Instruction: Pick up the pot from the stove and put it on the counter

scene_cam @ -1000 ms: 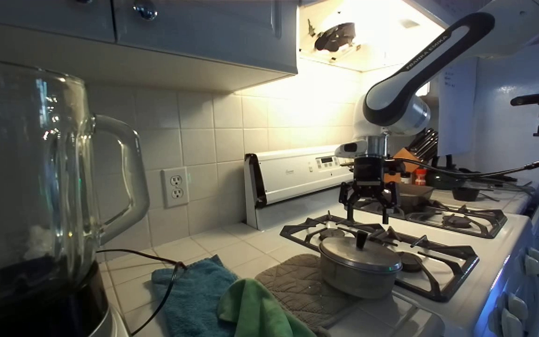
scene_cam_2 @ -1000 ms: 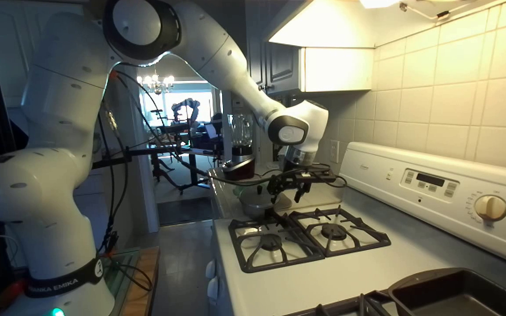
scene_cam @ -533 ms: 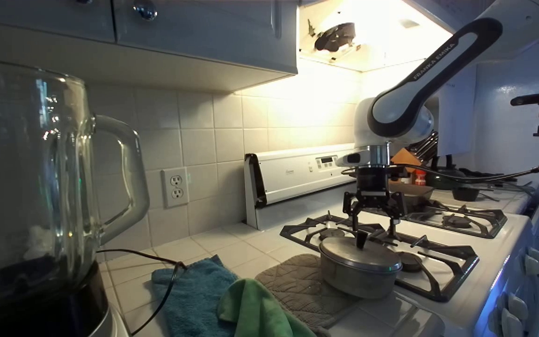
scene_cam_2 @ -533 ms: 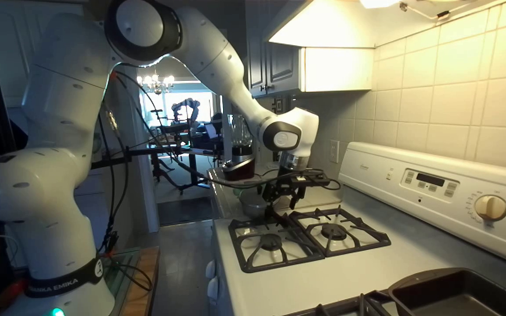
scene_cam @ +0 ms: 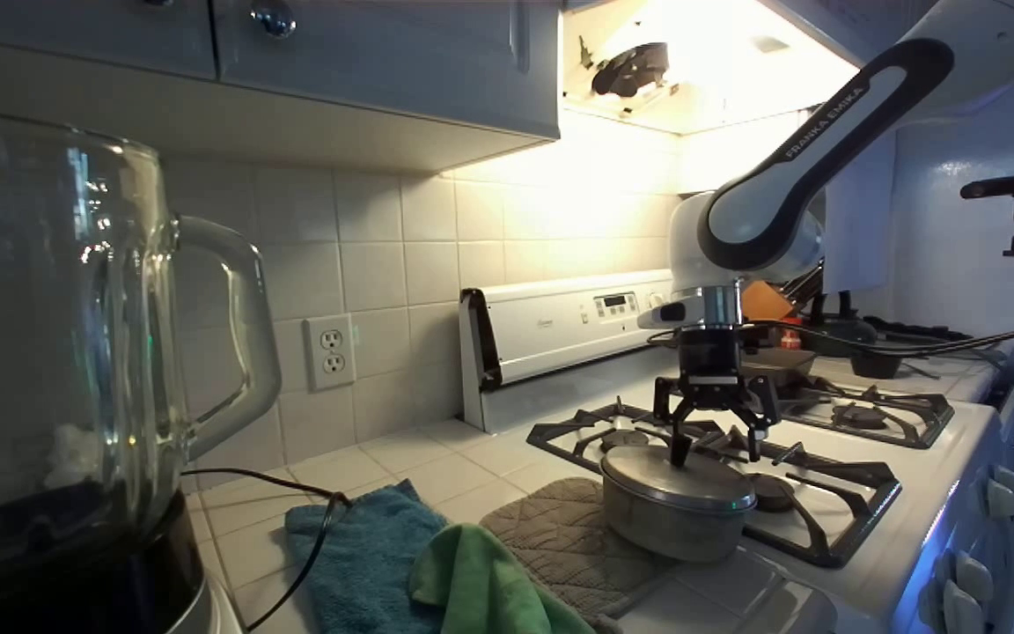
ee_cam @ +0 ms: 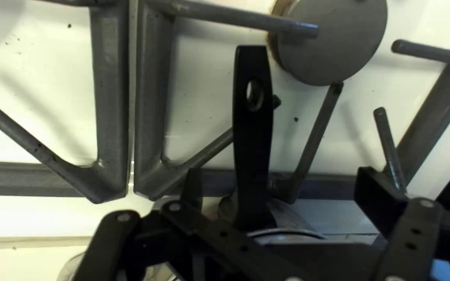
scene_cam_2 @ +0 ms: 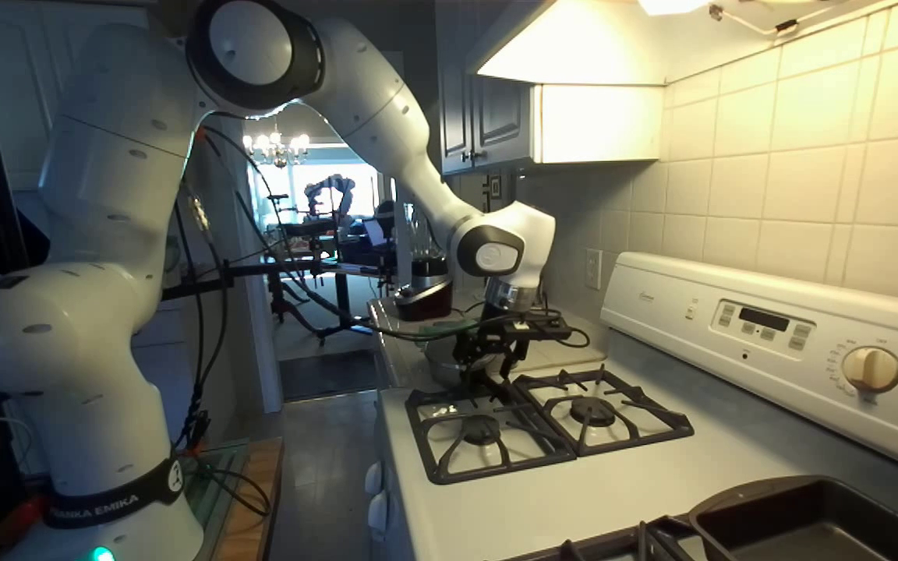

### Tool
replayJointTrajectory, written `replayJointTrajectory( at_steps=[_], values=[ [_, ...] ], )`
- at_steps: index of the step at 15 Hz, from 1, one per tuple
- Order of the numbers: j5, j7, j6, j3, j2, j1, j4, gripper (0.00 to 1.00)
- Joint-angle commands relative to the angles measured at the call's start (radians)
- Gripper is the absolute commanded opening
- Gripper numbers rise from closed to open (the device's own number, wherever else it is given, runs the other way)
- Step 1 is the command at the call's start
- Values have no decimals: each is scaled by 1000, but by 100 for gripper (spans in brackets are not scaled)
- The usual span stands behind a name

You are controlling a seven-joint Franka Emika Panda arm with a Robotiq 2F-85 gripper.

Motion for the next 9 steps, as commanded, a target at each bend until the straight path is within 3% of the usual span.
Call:
replayJointTrajectory(
  at_steps=[1,9],
  values=[
    [29,2,32,25,-15,-12,-36,100],
    [42,39,25,29,17,-10,-14,100]
  ],
)
